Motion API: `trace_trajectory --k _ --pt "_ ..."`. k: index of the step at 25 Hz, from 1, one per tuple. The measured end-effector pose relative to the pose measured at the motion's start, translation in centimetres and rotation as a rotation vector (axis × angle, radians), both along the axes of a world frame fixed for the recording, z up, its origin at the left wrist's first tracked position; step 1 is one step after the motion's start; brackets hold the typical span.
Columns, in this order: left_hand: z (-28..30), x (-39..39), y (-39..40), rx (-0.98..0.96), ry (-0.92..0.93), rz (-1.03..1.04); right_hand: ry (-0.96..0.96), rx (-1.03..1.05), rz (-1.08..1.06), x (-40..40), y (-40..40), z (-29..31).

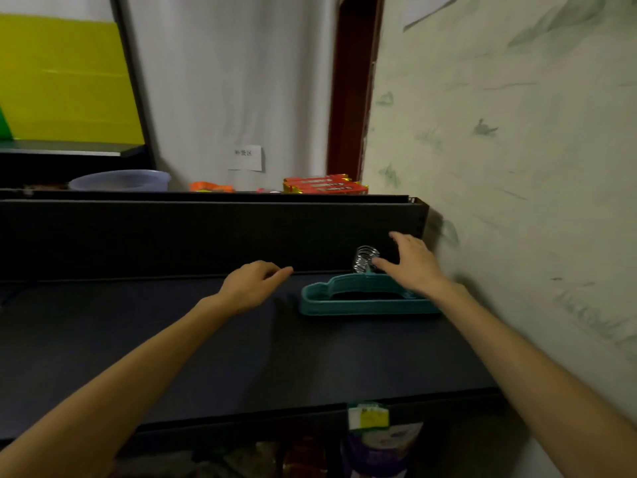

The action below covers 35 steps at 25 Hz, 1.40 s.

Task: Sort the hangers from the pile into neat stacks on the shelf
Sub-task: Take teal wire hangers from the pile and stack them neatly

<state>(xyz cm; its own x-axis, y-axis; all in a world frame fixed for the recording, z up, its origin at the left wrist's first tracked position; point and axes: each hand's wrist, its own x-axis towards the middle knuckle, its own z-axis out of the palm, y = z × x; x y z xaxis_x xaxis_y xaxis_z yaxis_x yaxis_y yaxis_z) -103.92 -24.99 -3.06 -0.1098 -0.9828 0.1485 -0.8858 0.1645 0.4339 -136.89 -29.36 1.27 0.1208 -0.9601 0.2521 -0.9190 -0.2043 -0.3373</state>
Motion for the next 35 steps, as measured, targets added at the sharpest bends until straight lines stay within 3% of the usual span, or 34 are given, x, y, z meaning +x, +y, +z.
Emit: trace_trajectory --k 3,7,12,18,25,31,35 --pt "-1.9 9.1 5.7 -0.234 -0.376 0.082 -0.036 -0.271 0.078 10.5 4.7 -3.2" --pt "-2.9 25.3 15.7 -0.203 -0.542 0.251 -0.089 -0.305 0.229 28.9 10.6 -7.3" --pt "-3.4 44.7 28.1 -0.117 -0.403 0.605 -0.052 -0.226 0.438 51.3 17.7 -8.1" --pt "-2.5 59.0 32.8 -0.022 -0.253 0.735 0.012 -0.036 0.588 69.3 21.5 -6.0" --pt "-2.5 66.4 25.5 -0.131 -0.316 0.467 0.090 0.108 0.410 78.0 15.6 -6.8" --pt "-1.9 70.3 18.8 -0.213 -0.309 0.155 0.028 0.123 0.323 80.5 13.3 -6.6" --pt "-1.2 70.9 14.2 -0.136 -0.272 -0.017 -0.062 0.132 0.250 80.2 13.8 -6.8"
